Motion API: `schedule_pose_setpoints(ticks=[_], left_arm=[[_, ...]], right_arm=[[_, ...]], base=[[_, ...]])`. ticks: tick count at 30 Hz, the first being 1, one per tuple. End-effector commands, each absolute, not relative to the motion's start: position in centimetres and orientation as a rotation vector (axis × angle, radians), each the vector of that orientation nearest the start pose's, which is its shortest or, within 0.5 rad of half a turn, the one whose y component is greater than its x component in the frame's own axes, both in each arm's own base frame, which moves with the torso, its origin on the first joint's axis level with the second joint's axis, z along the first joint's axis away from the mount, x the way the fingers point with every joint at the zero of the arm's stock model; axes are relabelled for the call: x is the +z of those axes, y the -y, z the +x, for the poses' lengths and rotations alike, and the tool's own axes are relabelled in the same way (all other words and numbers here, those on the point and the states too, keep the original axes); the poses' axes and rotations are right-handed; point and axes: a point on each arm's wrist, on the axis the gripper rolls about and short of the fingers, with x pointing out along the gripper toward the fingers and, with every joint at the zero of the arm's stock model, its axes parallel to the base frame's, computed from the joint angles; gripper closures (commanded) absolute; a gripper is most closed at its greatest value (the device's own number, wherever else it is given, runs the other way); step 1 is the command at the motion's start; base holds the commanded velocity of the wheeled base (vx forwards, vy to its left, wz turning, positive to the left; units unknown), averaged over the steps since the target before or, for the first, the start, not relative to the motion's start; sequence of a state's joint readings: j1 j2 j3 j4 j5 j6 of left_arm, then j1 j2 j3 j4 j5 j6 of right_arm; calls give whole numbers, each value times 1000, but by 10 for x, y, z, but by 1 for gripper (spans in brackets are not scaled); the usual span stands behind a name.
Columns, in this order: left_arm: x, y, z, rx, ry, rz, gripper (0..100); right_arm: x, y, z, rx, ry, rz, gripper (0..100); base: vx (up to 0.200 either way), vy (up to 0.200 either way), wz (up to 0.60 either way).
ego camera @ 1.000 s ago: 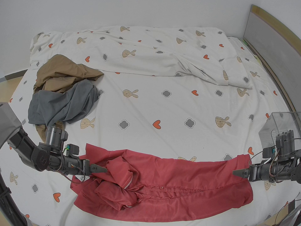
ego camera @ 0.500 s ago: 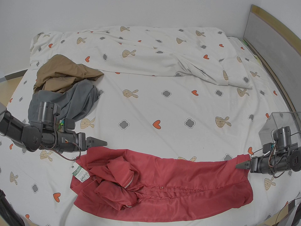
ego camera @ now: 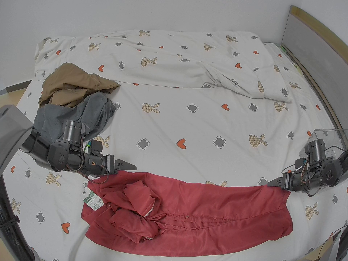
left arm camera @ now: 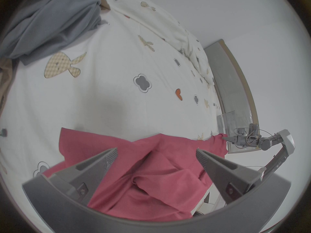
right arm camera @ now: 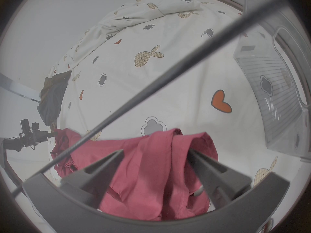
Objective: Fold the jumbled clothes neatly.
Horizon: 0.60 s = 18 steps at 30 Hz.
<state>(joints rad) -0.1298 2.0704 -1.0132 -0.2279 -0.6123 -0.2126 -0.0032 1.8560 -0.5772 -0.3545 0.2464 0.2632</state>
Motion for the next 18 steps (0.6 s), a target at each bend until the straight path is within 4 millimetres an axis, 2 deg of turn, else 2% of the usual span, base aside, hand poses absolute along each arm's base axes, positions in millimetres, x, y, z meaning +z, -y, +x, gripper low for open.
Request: schedule_pose_setpoints(ticks=[1,4,12,18], left_arm=[[44,60,374,-586,-959,-410,0],[42,56,379,-573,-955,-416,0],[44,51,385,-557,-940,-434,0],[44,49,386,-548,-938,-441,0]], right_arm=[[60,-2,280,96,-936,364,100],[63,1,282,86,-920,367,100],[75,25,290,20,-845,397,100],[84,32,292,6,-806,402,100]], base=[[0,0,0],[0,0,0],[0,0,0],[0,0,0]])
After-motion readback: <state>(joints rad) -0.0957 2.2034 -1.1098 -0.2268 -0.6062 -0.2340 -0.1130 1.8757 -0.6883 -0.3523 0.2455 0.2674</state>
